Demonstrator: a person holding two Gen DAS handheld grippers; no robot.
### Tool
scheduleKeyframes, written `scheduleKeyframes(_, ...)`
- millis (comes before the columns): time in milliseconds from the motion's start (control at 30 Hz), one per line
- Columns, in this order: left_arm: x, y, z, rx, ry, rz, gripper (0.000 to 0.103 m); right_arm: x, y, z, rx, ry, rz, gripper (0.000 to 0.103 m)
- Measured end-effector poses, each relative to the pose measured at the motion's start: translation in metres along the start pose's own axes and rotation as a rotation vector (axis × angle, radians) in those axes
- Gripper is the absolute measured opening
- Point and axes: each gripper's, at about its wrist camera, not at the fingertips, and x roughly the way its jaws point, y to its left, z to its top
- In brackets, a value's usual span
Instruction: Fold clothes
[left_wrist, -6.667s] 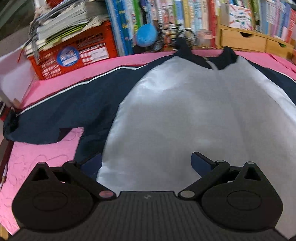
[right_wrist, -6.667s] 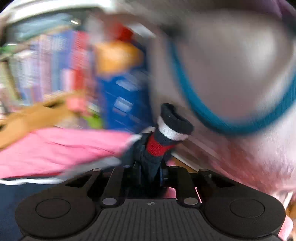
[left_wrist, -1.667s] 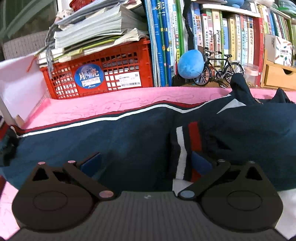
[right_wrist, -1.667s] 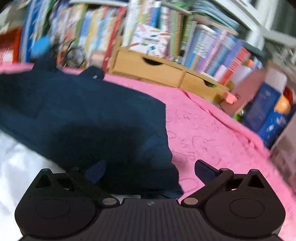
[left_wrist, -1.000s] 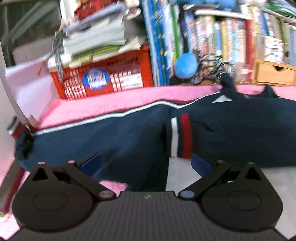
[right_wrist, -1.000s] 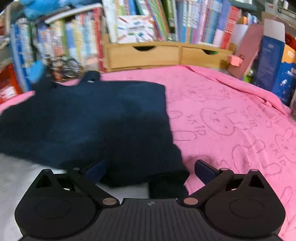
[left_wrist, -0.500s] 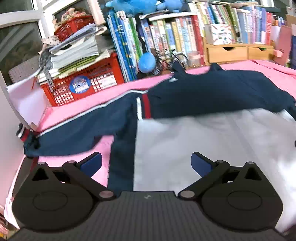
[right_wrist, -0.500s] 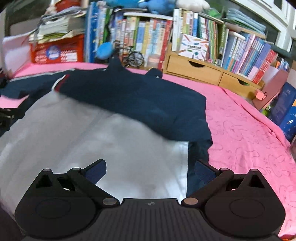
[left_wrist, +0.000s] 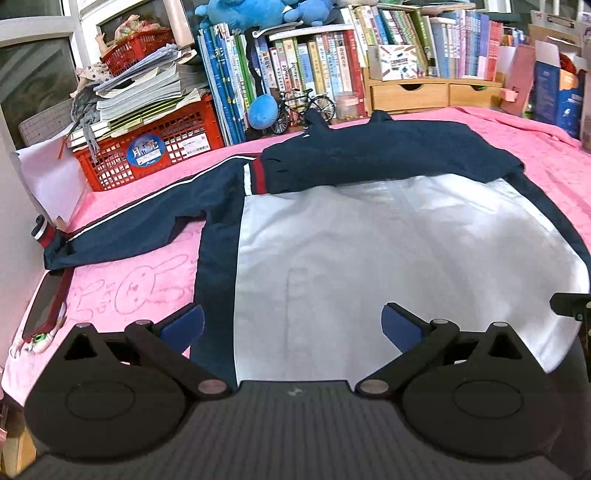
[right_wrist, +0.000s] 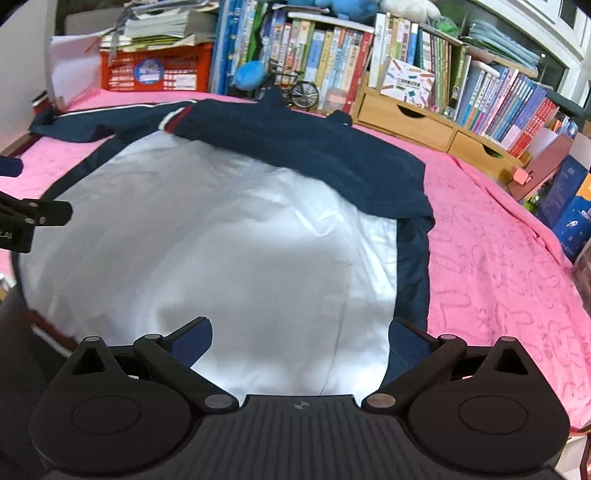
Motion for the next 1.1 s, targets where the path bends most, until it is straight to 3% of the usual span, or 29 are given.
scheduleKeyframes(367,-0.022,0.0,-0.023,0.009,-0.002,0.006,0.103,-0.036,0.026,-0.028,-0.081,-0.001,0.03,0.103)
scheduleKeyframes(533,-0.015,0.032,-0.01,-0.062,-0.044,0.048,0.103,-0.037,0.028,-0.018,-0.087,-0.064,0.01,0.103)
scheduleKeyframes(767,0.044,0.147,0.016,-0.327,-0.079,0.294,0.103,-0.008,0.022,0.013,-0.032,-0.217,0.06,0.103)
scheduleKeyframes(1000,0.124,0.257,0.036,-0.434,-0.115,0.584,0.103,0.045,0.028,0.05,0.022,-0.28,0.1,0.103)
scheduleKeyframes(1100,0.153,0.299,0.041,-0.437,-0.092,0.646,0.103,0.066,0.028,0.064,0.046,-0.287,0.128,0.103)
